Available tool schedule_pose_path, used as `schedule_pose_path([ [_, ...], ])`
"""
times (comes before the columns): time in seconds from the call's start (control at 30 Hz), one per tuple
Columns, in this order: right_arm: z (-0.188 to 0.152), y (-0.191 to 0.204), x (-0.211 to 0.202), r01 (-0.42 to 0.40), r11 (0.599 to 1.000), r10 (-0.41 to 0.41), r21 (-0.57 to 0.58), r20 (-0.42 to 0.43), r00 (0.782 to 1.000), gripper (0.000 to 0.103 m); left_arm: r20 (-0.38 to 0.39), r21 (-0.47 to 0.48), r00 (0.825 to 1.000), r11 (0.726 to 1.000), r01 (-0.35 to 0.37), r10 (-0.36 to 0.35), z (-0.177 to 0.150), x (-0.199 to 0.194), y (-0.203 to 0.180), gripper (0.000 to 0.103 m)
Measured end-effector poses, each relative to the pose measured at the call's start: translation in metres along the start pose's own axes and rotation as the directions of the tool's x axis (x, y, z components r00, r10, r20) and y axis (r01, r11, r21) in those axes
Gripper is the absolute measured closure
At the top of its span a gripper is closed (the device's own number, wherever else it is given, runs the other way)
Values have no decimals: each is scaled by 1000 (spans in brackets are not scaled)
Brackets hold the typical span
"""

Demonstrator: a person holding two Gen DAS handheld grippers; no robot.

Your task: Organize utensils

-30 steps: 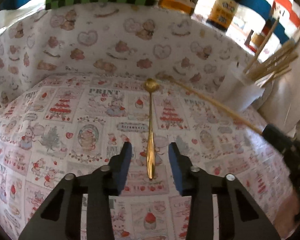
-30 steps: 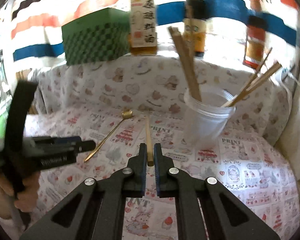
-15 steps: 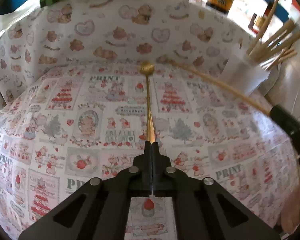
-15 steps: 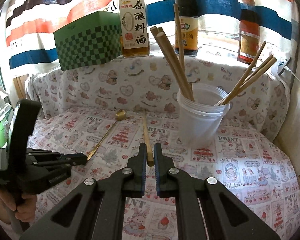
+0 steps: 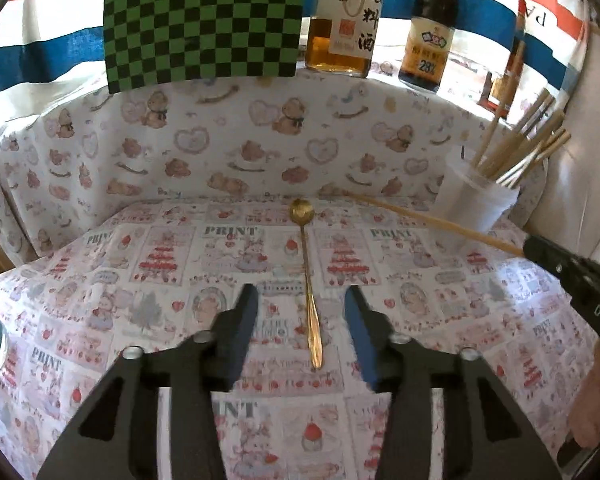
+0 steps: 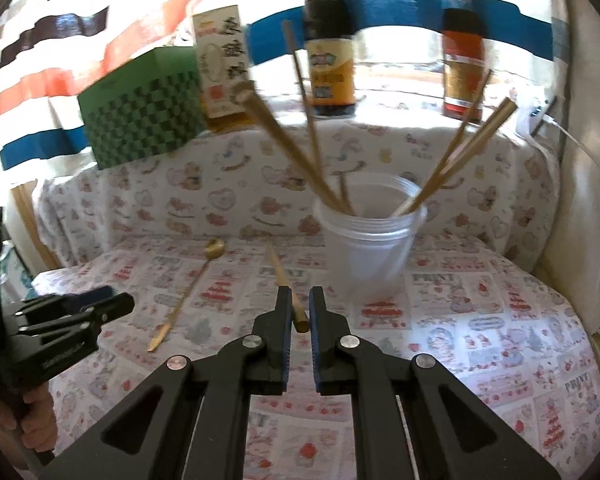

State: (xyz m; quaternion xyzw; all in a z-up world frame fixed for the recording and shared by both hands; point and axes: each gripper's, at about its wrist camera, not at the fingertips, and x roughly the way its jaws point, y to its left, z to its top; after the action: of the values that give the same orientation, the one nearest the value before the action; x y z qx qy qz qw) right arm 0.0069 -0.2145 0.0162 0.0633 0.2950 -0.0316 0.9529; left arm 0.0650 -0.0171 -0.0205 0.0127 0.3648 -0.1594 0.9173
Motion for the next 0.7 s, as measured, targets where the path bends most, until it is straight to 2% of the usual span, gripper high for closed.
schedule_pose_path([
  [0.03, 1, -4, 2, 1, 1000, -1, 21, -8, 1000, 93, -17, 1, 1000, 1000, -7, 7, 5, 8, 0, 51],
  [0.13, 3, -14, 4, -20, 998, 23, 65, -40, 999, 93, -64, -48, 998, 999, 15, -18, 28, 32, 5, 50],
  [0.2, 4, -18, 1, -29, 996, 31, 83, -27, 999, 93, -81, -91, 997, 996, -19, 12, 42, 49, 10, 50],
  [0.27, 5, -21, -2, -37, 995, 38, 93, -6, 999, 93, -97, -117, 995, 993, -21, 9, 57, 70, 15, 50],
  [0.43, 9, -29, -7, -12, 994, 9, 106, 37, 999, 93, -124, -205, 988, 977, 62, -88, 73, 110, 29, 51],
  [0.53, 11, -32, -6, -11, 994, 7, 112, 31, 1000, 93, -134, -154, 987, 985, 73, -94, 77, 125, 23, 51],
  [0.67, 11, -33, -6, 5, 995, -10, 104, 42, 999, 93, -197, -67, 980, 998, -17, 3, 78, 149, 14, 50],
  [0.7, 11, -33, -6, 5, 994, -9, 106, 41, 999, 93, -172, -32, 985, 999, -38, 32, 79, 149, 10, 49],
])
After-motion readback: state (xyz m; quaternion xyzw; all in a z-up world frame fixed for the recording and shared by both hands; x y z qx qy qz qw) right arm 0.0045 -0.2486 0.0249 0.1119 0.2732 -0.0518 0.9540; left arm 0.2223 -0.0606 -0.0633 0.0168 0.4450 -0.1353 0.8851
